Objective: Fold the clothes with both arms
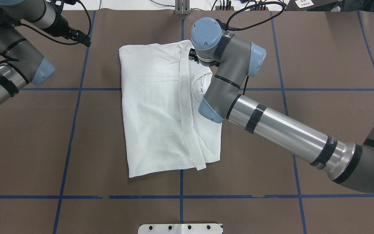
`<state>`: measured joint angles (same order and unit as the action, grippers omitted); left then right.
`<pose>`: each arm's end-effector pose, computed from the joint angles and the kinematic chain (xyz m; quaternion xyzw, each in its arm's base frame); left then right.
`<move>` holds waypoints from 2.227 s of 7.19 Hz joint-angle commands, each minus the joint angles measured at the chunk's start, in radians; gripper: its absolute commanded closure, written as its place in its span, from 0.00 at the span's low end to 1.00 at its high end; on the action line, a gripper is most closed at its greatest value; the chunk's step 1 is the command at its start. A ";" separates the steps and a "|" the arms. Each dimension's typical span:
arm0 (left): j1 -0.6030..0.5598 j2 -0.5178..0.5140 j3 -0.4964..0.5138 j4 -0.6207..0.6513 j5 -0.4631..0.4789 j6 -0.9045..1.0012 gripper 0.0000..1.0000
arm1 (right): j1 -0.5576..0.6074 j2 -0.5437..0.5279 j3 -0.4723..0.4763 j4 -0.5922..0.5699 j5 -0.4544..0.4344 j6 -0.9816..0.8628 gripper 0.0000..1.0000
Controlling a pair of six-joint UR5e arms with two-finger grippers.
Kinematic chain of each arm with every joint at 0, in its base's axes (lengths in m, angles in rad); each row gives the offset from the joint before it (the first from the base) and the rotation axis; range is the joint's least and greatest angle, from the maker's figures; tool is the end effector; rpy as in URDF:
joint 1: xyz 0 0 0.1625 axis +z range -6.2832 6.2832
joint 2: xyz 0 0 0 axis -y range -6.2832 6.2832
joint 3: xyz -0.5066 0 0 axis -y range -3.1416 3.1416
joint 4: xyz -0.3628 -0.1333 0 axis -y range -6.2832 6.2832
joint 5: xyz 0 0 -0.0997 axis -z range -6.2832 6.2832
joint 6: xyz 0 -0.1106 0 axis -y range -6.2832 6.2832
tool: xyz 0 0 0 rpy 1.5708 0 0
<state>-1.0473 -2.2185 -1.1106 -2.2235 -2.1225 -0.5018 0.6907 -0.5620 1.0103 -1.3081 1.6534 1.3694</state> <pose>0.3341 -0.7295 0.4875 0.2200 0.4092 0.1206 0.8773 -0.6170 -0.6711 0.2937 0.1151 -0.3304 0.2129 0.9123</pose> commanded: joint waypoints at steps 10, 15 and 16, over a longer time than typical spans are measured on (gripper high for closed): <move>-0.005 0.010 -0.005 0.001 -0.002 0.002 0.00 | -0.097 0.168 -0.289 0.142 -0.202 -0.059 0.00; -0.005 0.010 -0.005 0.001 -0.002 0.000 0.00 | -0.092 0.168 -0.302 0.093 -0.204 -0.165 0.00; -0.007 0.010 -0.005 0.001 -0.002 0.000 0.00 | -0.089 0.168 -0.302 0.075 -0.204 -0.187 0.00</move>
<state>-1.0531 -2.2088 -1.1152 -2.2228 -2.1246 -0.5015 0.5989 -0.3946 0.7088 -1.2079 1.4496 1.2073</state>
